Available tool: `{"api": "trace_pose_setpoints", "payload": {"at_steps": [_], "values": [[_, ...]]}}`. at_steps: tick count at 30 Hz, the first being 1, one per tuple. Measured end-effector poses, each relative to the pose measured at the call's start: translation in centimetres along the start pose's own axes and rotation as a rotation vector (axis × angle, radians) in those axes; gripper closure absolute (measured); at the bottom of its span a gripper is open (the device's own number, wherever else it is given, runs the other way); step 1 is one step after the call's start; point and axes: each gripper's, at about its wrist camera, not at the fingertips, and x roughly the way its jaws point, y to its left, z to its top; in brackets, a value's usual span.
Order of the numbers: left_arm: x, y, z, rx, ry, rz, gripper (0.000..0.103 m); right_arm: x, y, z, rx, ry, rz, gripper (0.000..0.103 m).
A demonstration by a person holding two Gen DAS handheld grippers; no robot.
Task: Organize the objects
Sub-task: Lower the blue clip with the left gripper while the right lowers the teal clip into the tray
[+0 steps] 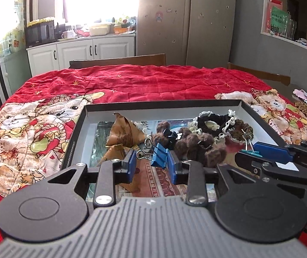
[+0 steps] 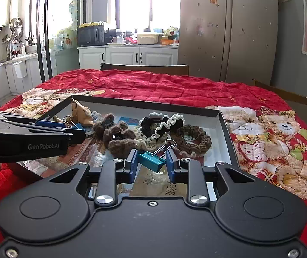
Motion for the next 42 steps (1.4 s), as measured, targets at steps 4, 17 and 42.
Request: {"api": "trace_pose_setpoints", "payload": {"at_steps": [4,17,42], "values": [[0.4,-0.2,-0.2,0.012,0.011,-0.001,0.068,0.6,-0.1,-0.2,0.0,0.018,0.001,0.077],[1.4,-0.6,-0.8,0.051,0.043,0.003,0.068,2.1,-0.5,-0.8,0.006,0.065,0.0,0.077],[2.1,-1.0,-1.1,0.083,0.076,0.015,0.068,2.8,-0.7,-1.0,0.015,0.094,0.003,0.076]]}}
